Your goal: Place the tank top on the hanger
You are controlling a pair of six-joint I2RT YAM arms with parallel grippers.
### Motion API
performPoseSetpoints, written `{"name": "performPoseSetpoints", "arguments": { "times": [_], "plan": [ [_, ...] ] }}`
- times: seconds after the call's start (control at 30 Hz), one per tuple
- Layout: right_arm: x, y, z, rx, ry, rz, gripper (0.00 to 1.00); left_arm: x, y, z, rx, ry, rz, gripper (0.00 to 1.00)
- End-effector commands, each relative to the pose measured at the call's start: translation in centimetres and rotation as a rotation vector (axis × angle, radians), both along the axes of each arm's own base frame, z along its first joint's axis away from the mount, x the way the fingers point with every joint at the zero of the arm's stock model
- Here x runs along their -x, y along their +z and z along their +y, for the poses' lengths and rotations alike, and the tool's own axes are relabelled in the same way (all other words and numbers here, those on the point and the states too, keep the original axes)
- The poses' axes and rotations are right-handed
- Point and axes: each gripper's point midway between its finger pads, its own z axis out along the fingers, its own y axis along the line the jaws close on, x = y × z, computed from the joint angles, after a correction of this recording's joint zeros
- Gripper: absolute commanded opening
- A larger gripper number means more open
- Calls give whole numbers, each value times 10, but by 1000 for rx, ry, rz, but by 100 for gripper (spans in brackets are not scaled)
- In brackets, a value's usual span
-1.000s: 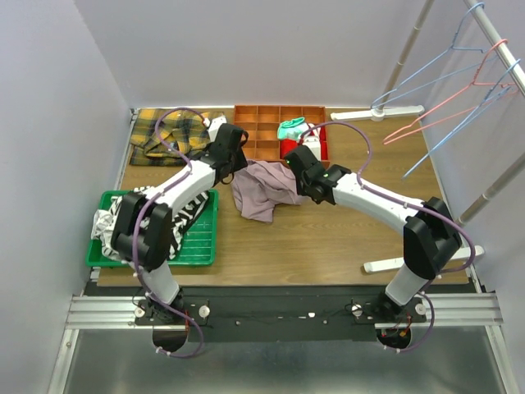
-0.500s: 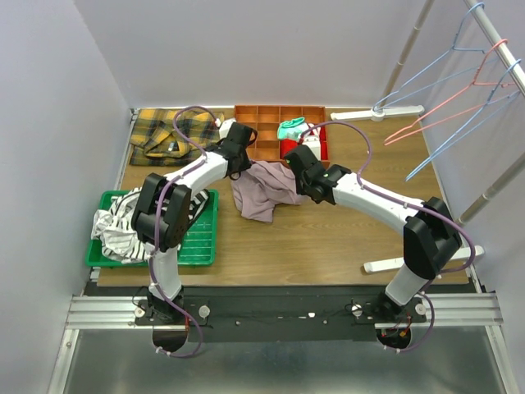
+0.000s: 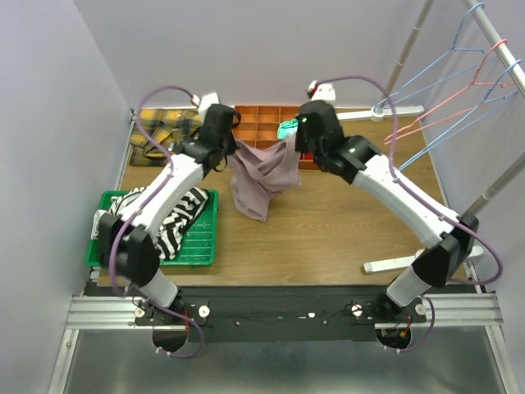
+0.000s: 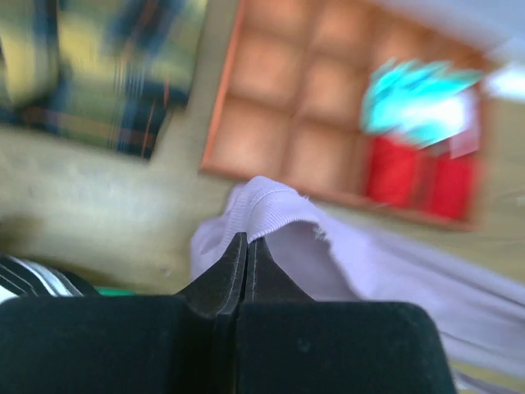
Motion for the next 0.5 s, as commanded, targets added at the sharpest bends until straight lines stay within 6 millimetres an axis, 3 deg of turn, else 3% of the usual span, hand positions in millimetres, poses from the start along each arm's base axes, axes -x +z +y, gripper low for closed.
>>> {"name": "performPoseSetpoints", "arguments": {
  "times": [0.0,0.03,0.07,0.13,0.2,0.23,0.3,0.37,0.47],
  "plan": [
    [12,135,-21,-119,-7,-238,1,31,160,8,58,-45,-319,0],
    [16,151,-25,-140,-6,-267,1,41,191,1,70,-72,-376,0],
    [20,177,-31,-165,-9,-316,1,49,205,0,72,-88,-403,0],
    [26,205,-39,-201,-19,-373,1,72,252,-3,110,-121,-497,0],
    [39,248,-52,-263,-24,-456,1,87,279,-1,129,-134,-544,0],
    [44,261,-55,-285,-24,-481,1,97,305,2,153,-137,-593,0],
    [57,294,-61,-343,3,-543,1,108,321,1,160,-157,-617,0],
    [64,309,-61,-372,35,-568,1,119,343,3,184,-160,-663,0],
    [65,315,-57,-377,54,-572,1,124,351,5,196,-159,-683,0]
  ]
}}
